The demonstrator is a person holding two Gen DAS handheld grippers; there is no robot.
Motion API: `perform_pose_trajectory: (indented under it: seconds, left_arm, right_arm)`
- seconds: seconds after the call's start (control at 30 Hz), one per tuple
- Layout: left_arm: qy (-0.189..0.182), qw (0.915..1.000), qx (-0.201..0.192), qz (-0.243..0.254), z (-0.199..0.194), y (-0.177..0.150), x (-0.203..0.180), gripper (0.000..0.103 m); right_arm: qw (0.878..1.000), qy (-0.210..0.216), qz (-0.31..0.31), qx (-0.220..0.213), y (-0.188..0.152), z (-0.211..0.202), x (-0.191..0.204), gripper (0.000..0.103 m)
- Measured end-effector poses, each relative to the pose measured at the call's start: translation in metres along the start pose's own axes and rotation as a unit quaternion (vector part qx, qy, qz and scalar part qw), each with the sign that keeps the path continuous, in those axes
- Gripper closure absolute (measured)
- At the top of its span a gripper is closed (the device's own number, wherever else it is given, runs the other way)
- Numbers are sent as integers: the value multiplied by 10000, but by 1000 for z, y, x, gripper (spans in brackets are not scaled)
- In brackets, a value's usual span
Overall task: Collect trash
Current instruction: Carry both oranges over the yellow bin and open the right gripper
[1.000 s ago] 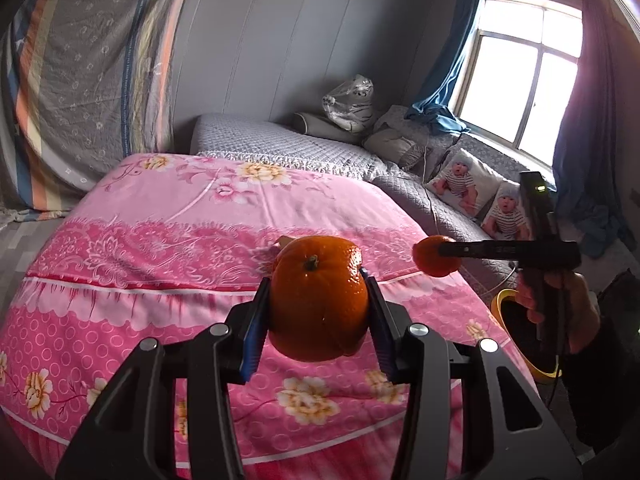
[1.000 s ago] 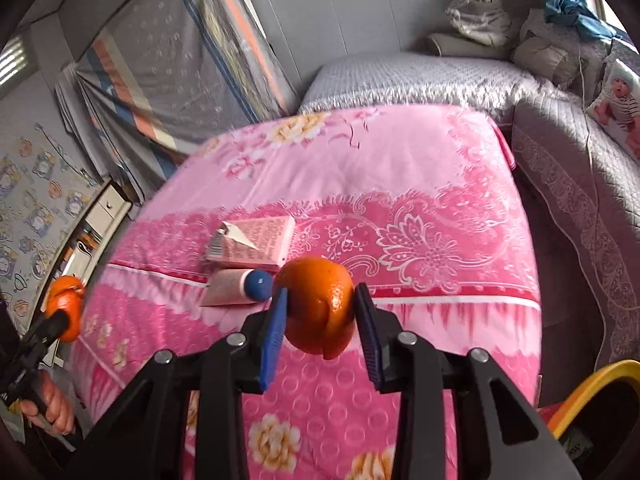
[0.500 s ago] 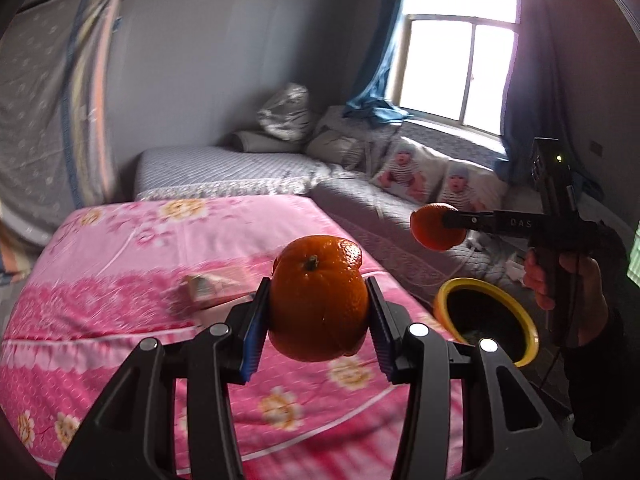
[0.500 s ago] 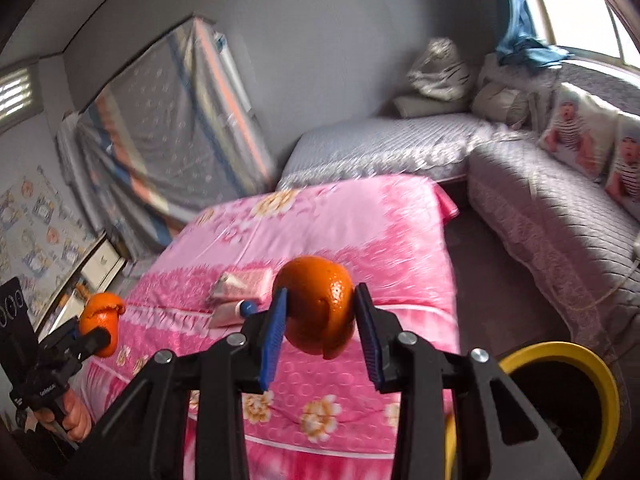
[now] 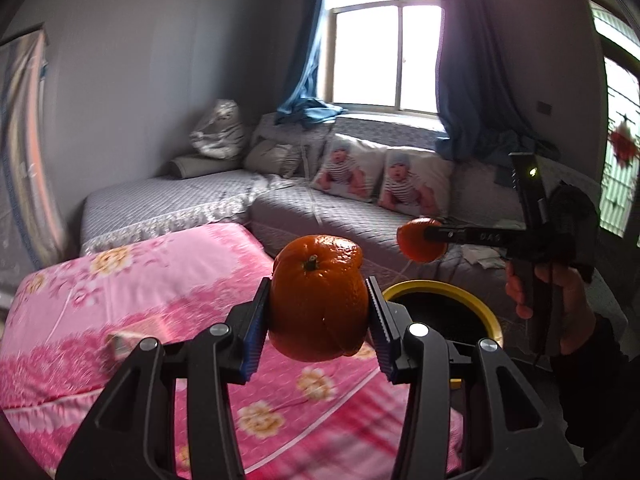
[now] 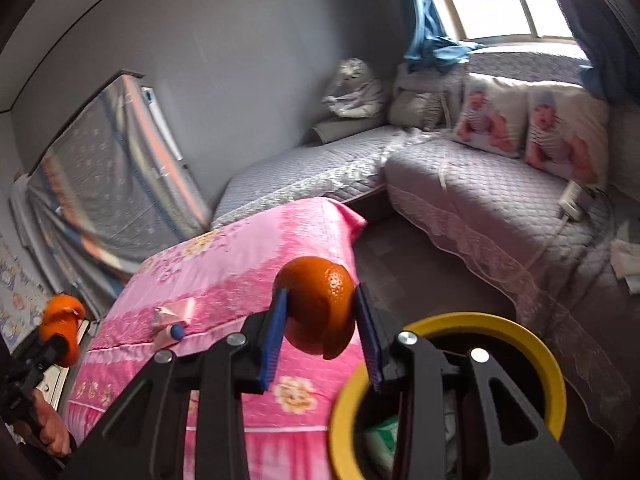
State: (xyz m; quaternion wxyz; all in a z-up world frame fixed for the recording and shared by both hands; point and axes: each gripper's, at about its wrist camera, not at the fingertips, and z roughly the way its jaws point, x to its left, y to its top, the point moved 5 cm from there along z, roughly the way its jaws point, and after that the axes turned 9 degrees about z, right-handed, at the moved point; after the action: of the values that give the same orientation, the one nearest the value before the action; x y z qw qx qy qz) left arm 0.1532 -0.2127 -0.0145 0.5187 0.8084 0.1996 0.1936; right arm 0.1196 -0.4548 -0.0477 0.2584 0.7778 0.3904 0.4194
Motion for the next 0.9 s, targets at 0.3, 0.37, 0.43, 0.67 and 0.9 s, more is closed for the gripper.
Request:
perform_pose_trajectory:
  seconds: [0.3, 0.37, 0.43, 0.67, 0.9]
  left_arm:
    - [-465, 9983, -67, 353, 28, 20, -48, 60]
    - [-553, 9976, -68, 423, 33, 23, -58, 60]
    - [-648, 9967, -53, 478, 39, 25, -67, 60]
    - [-845, 9947, 44, 579, 61, 33, -94, 60]
    - [-912, 9936, 186, 636, 89, 35, -118, 60]
  right_arm:
    - [9974, -674, 237, -34, -21, -6, -59, 71]
    - [9961, -845, 251, -24, -28, -5, -70, 71]
    - [9949, -949, 331, 44, -36, -3, -84, 71]
    - [9909, -1209, 499, 306, -59, 4, -115, 70]
    - [9877, -1355, 514, 579, -78, 15, -131, 70]
